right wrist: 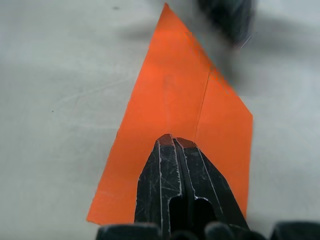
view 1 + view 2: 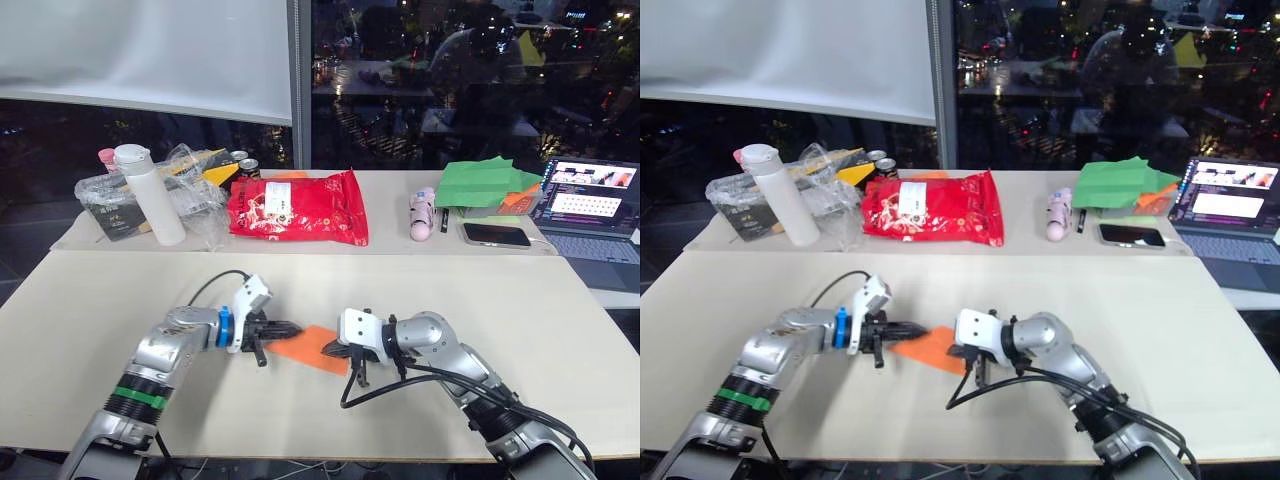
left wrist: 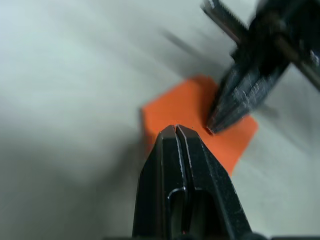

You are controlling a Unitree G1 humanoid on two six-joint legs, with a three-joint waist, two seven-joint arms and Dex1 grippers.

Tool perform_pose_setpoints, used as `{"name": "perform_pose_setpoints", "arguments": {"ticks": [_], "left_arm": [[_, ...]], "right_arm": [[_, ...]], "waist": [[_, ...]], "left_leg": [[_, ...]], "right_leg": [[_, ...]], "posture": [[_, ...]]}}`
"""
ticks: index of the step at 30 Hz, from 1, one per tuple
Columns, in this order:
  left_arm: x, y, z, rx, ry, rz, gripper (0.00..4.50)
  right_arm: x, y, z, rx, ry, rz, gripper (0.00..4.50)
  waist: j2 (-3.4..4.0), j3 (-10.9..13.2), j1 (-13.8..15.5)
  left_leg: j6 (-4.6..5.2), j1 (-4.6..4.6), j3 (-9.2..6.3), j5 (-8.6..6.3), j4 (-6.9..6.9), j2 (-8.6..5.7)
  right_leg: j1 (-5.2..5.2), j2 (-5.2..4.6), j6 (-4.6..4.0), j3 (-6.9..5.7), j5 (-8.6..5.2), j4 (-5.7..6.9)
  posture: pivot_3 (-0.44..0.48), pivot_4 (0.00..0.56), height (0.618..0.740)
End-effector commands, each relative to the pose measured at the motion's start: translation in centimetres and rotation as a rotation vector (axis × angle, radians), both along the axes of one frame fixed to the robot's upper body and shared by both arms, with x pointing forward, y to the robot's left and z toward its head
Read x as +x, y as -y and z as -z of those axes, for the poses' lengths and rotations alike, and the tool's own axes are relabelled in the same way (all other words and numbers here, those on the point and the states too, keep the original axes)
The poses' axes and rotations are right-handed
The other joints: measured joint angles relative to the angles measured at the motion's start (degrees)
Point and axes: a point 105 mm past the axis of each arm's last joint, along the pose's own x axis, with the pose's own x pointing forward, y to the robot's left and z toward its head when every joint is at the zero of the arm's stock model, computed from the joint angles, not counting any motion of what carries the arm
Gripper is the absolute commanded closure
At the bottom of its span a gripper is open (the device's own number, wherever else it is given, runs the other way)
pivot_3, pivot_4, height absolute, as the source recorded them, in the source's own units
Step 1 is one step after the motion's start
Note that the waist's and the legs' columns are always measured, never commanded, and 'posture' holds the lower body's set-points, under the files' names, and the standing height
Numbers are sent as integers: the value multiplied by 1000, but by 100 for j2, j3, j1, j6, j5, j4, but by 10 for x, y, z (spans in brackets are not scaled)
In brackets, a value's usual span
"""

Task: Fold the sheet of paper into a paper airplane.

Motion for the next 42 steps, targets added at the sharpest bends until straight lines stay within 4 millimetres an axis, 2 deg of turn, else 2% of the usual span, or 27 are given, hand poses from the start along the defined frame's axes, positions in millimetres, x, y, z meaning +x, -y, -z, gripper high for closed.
{"name": "perform_pose_setpoints", "arguments": {"ticks": [1,7,13,16,18,21,24,27,32,38,42], "left_arm": [[-1,3,-3,5,27,56,4500],[-1,-12,41,155,8,56,4500],[-4,1,39,81,-23,89,4500],[-8,2,35,63,-28,99,4500],[-9,0,34,60,-27,89,4500],[-13,-2,33,46,-32,61,4500],[-16,-3,33,39,-36,35,4500],[-14,-4,34,47,-27,13,4500],[-5,-3,29,55,6,-33,4500],[-13,-1,27,42,-10,-38,4500],[-16,-1,28,43,-15,-49,4500]], "right_arm": [[-8,12,17,-53,-62,38,4481],[-11,14,9,-20,-67,87,4481],[-22,22,-11,64,-82,150,4481],[-22,31,-26,117,-90,202,4481],[-18,39,-35,193,-156,275,4481],[-13,51,-39,235,-202,342,3635],[0,60,-42,292,-238,433,2586],[10,61,-43,343,-345,512,1622],[12,51,-39,372,-513,516,1622],[12,42,-27,384,-662,491,1622],[22,47,-19,437,-747,564,1622]], "waist": [[0,0,1],[0,-10,42],[8,-24,131],[8,-23,128],[7,-23,113],[7,-23,113],[7,-22,101],[8,-22,95],[9,-22,120],[10,-22,112],[11,-22,76]], "left_leg": [[0,-2,0,0,0,0],[0,0,0,0,1,-1],[0,-1,0,0,6,-2],[0,-12,0,0,6,-2],[0,-19,0,0,6,-2],[0,-18,-1,0,3,-1],[1,-18,-1,-1,3,-1],[2,-17,-1,-1,3,0],[2,-18,-1,-1,3,-1],[2,-23,-1,-1,3,-1],[3,-21,-1,-1,1,0]], "right_leg": [[-2,0,0,0,0,0],[0,0,1,0,0,-1],[2,-1,1,0,-2,-2],[-7,-1,1,0,-2,-2],[-14,-1,1,0,-2,-1],[-14,-1,0,0,-1,-1],[-15,-1,0,1,-1,-2],[-15,-1,0,1,-1,0],[-16,0,-1,1,0,-1],[-20,-1,-1,1,0,-3],[-21,0,-1,1,0,0]], "posture": [[0,150,719],[0,150,719],[0,150,719],[0,150,719],[0,150,719],[0,150,719],[0,150,719],[0,150,719],[0,150,719],[0,150,719],[0,150,719]]}}
